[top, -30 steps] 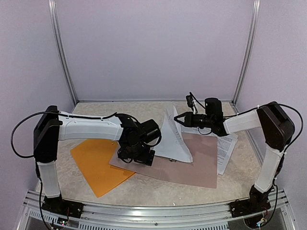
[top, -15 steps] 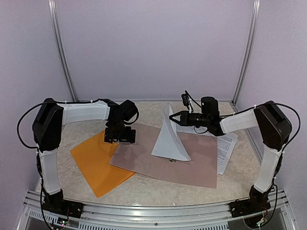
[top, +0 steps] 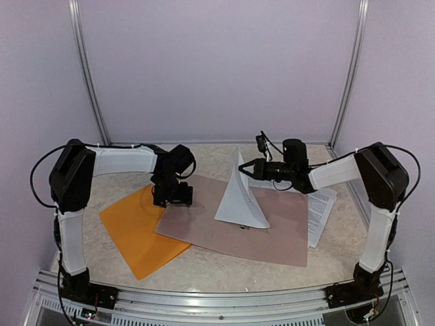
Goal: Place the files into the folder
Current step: Insert the folder to form pockets on the folder.
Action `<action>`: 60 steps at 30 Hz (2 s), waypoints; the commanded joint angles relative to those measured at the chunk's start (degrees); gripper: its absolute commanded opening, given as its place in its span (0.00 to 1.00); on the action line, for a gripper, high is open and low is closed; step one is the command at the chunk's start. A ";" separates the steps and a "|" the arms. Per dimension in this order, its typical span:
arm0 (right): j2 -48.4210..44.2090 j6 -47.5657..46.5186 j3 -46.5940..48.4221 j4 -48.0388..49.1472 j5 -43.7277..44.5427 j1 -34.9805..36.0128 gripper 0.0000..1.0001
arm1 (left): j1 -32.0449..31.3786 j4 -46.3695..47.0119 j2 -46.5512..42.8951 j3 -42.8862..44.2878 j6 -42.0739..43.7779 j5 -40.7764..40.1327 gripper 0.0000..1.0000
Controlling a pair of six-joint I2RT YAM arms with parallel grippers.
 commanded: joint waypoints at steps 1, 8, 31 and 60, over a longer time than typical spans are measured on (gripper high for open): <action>1.02 0.18 0.76 1.14 -0.75 0.45 0.00 | -0.16 2.23 -0.15 -3.30 -1.80 0.93 0.84; 0.80 0.18 -0.30 1.79 -0.78 0.58 0.00 | -0.88 3.08 0.93 -4.10 -3.08 0.12 0.78; 0.50 0.62 -0.95 2.30 -0.38 1.63 0.00 | -0.18 6.68 -0.64 -4.01 -5.82 1.73 0.90; -0.95 -1.59 -2.26 1.34 0.53 1.66 0.00 | -4.04 2.33 0.60 -6.88 -12.10 -5.95 0.59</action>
